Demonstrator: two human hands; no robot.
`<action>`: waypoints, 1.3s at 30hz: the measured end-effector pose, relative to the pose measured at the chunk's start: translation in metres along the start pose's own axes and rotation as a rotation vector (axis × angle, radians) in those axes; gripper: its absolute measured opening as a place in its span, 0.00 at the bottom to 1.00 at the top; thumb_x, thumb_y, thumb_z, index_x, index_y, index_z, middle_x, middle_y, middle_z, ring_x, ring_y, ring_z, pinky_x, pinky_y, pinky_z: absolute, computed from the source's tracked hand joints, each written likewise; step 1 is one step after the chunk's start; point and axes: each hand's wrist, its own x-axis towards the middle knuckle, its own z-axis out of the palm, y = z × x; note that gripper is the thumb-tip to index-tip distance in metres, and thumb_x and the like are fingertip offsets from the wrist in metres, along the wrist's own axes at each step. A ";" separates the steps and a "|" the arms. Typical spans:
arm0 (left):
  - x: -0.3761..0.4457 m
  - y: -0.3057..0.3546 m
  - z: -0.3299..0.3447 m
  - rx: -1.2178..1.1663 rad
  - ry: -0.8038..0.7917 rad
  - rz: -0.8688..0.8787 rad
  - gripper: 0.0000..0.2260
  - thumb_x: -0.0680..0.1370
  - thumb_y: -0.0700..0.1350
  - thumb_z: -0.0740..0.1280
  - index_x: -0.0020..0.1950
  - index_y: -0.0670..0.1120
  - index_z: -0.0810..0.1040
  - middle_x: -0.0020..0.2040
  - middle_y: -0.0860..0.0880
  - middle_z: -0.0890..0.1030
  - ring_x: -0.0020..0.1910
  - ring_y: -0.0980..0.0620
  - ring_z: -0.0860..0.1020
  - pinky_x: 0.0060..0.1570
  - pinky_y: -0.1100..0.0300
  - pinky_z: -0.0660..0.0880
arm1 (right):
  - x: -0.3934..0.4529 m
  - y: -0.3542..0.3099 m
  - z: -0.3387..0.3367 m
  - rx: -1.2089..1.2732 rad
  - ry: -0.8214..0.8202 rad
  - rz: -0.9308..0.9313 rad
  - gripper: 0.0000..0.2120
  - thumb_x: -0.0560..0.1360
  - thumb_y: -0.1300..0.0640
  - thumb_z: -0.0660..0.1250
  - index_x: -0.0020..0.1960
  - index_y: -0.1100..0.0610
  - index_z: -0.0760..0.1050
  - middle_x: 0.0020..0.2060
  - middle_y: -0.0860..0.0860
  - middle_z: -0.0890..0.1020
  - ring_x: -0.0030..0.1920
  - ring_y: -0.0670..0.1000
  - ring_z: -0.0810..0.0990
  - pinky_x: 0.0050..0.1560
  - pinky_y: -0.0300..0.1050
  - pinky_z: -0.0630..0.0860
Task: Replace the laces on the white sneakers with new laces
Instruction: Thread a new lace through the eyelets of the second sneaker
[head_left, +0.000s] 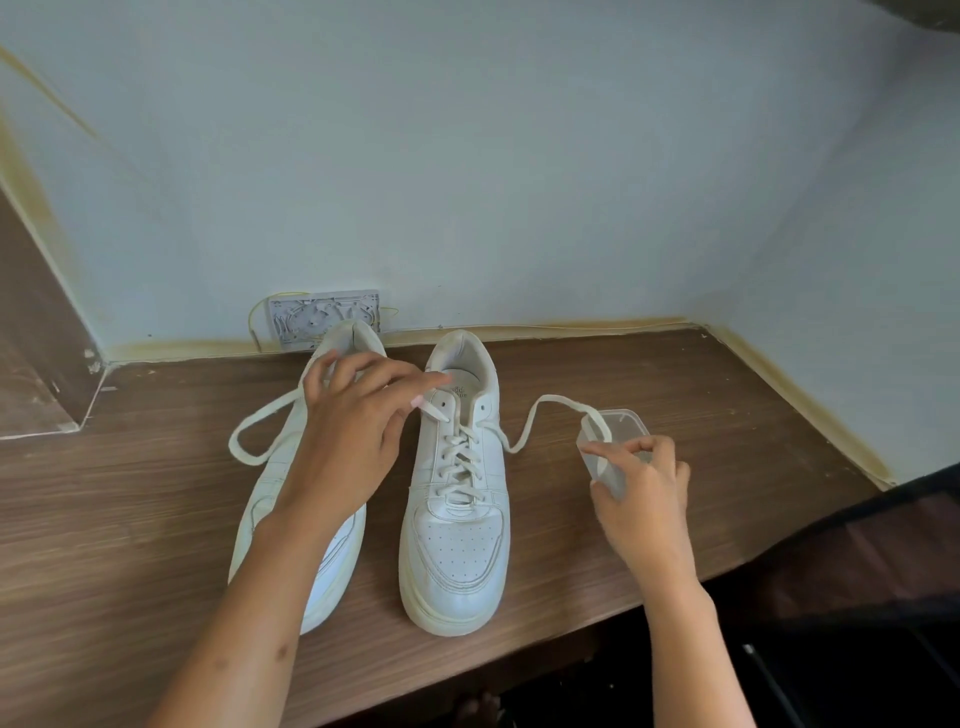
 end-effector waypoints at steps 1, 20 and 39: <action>0.000 0.001 0.001 0.001 -0.013 0.007 0.22 0.76 0.33 0.70 0.62 0.57 0.80 0.54 0.57 0.80 0.57 0.49 0.72 0.66 0.46 0.57 | 0.001 0.001 0.003 0.000 -0.019 -0.004 0.21 0.74 0.65 0.69 0.61 0.44 0.79 0.60 0.48 0.67 0.58 0.50 0.62 0.67 0.54 0.68; -0.003 0.015 0.010 0.074 -0.043 -0.104 0.16 0.77 0.39 0.70 0.59 0.58 0.81 0.42 0.60 0.81 0.51 0.52 0.76 0.69 0.39 0.58 | 0.004 0.002 0.019 0.036 0.255 -0.008 0.08 0.73 0.65 0.72 0.51 0.58 0.84 0.45 0.51 0.84 0.47 0.54 0.81 0.54 0.59 0.78; -0.001 0.014 0.007 0.031 -0.066 -0.150 0.11 0.79 0.44 0.69 0.58 0.57 0.81 0.42 0.59 0.81 0.52 0.51 0.77 0.69 0.42 0.55 | 0.000 -0.017 0.016 0.026 0.409 0.000 0.13 0.75 0.63 0.70 0.60 0.58 0.81 0.56 0.52 0.84 0.55 0.55 0.80 0.56 0.55 0.73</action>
